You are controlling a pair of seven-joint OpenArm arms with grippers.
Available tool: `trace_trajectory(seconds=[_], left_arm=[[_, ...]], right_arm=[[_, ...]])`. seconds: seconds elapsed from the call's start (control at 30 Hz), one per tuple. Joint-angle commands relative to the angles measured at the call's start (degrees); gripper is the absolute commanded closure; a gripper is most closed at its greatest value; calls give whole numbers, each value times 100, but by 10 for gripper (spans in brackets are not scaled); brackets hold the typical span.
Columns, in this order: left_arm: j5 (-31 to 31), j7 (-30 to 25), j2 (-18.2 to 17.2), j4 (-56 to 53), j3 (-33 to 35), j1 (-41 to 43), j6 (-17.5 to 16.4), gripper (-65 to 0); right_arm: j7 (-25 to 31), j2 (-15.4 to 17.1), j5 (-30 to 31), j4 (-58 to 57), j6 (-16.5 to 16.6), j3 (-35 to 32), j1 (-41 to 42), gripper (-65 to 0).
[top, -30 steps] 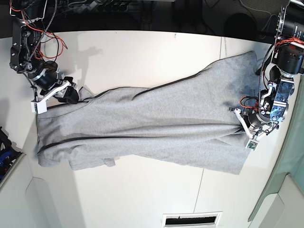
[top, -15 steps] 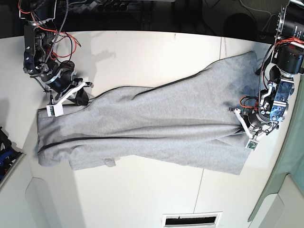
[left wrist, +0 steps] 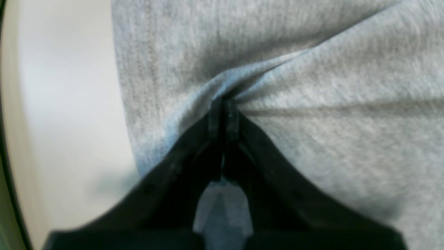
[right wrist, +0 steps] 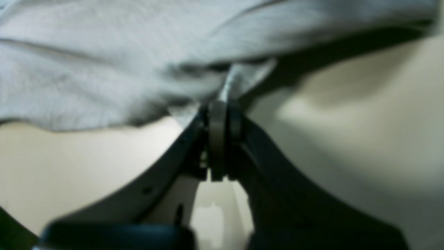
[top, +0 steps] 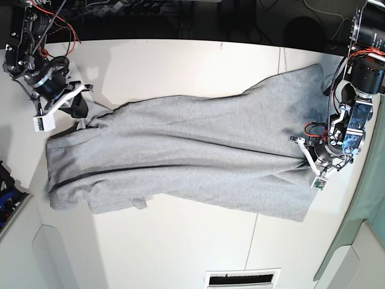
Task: Layout the t-shirt on the table in an organized manner, then fold the t-shirt properly
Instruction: 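Grasp the shirt hem with the right gripper, then lift the shirt with both grippers and stretch it between them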
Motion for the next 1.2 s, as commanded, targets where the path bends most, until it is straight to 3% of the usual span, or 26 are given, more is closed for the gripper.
trace_trajectory(seconds=[0.0, 0.2, 0.47, 0.67, 0.77, 0.87, 1.03, 1.07, 1.17], left_arm=[[103, 549, -50, -59, 15, 68, -63, 0], [103, 568, -50, -59, 15, 66, -66, 0], [101, 570, -48, -59, 15, 68, -63, 0], [101, 597, -50, -59, 15, 66, -72, 0], [61, 710, -50, -15, 17, 68, -522, 0], [-203, 859, -83, 118, 15, 68, -669, 0], [-835, 901, -356, 575, 15, 68, -664, -148], [-955, 914, -431, 715, 15, 66, -667, -170], [-1279, 938, -662, 1257, 15, 68, -662, -182]], right_arm=[[85, 157, 94, 223, 48, 76, -94, 0], [76, 481, 522, 922, 48, 544, -1027, 0], [-221, 481, 1510, 1690, 199, 1213, -2229, 0], [-297, 468, 1657, 2068, 199, 1220, -2922, 0], [-297, 466, 1657, 2170, 199, 1220, -3121, 0], [-297, 468, 1655, 2249, 199, 1217, -3195, 0], [-291, 468, 1655, 2247, 192, 1217, -3128, 0], [-295, 470, 1655, 2247, 195, 1217, -3097, -9], [-295, 470, 1641, 2247, 192, 1220, -2962, -180]])
